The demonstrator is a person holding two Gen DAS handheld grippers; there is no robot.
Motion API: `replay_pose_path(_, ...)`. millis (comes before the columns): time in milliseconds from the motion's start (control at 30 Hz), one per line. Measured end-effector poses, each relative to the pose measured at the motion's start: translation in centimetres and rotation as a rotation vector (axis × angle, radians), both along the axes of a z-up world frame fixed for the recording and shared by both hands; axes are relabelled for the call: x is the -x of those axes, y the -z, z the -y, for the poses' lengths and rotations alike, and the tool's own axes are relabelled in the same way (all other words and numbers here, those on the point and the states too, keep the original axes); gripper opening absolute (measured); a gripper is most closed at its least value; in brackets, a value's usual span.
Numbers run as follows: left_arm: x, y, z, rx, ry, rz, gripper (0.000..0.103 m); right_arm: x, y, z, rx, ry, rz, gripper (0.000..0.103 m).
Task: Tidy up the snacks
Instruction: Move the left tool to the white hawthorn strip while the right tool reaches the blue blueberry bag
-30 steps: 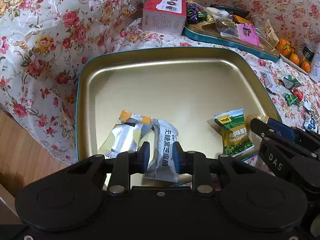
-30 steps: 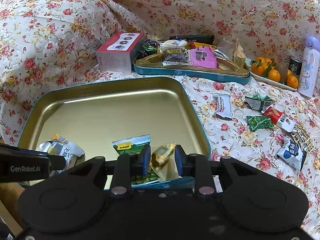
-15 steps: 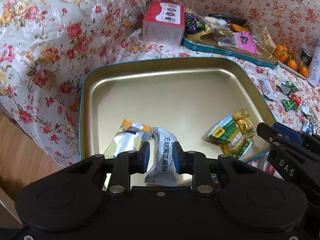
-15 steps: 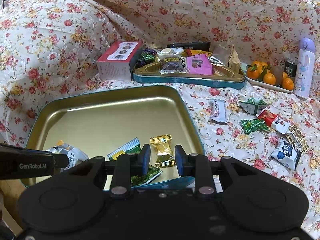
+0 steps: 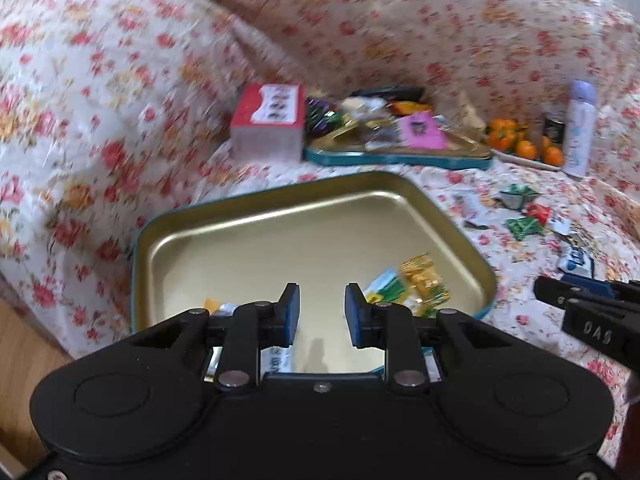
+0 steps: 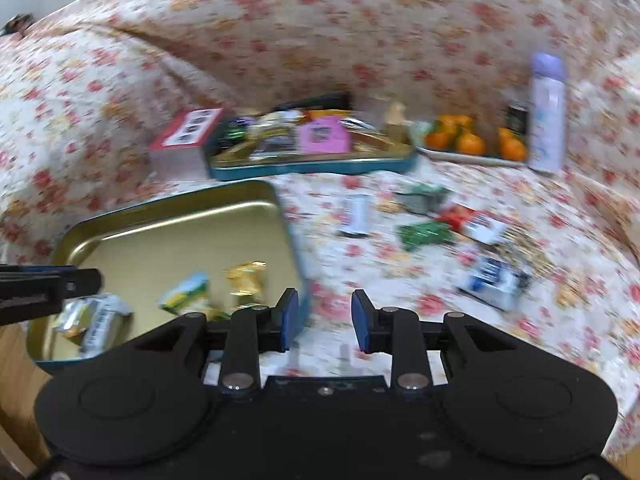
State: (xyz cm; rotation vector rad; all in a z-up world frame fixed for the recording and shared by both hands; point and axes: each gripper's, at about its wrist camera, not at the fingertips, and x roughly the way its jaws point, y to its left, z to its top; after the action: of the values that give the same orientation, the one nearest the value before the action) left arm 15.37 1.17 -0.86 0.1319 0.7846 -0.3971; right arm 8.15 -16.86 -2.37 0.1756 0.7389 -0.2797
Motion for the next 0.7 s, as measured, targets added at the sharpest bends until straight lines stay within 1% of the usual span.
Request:
replay_pose_path(167, 1.9, 0.0, 2.4, -0.016, 0.076, 0.059, 0.035, 2.3, 0.7, 3.9, -0.026, 0.096, -0.008, 0.032)
replay_pose_path(267, 3.0, -0.1, 4.4, -0.028, 0.087, 0.081, 0.035, 3.4, 1.4, 6.2, -0.047, 0.152, -0.017, 0.033)
replay_pose_path(400, 4.1, -0.2, 8.0, -0.022, 0.157, 0.053, 0.036, 4.4, 2.2, 8.4, -0.075, 0.204, -0.016, 0.034)
replay_pose_path(533, 4.7, -0.4, 11.4, -0.032, 0.205, 0.054, 0.036, 4.7, 2.9, 10.3, -0.111, 0.239, -0.007, 0.035)
replay_pose_path(600, 4.4, -0.4, 12.7, -0.027, 0.211, 0.038, 0.036, 4.9, 3.0, 11.0, -0.130, 0.253, -0.003, 0.036)
replay_pose_path(700, 2.9, -0.3, 14.6, -0.021, 0.202, 0.000, 0.036, 4.9, 3.3, 11.8, -0.146, 0.266, 0.003, 0.036)
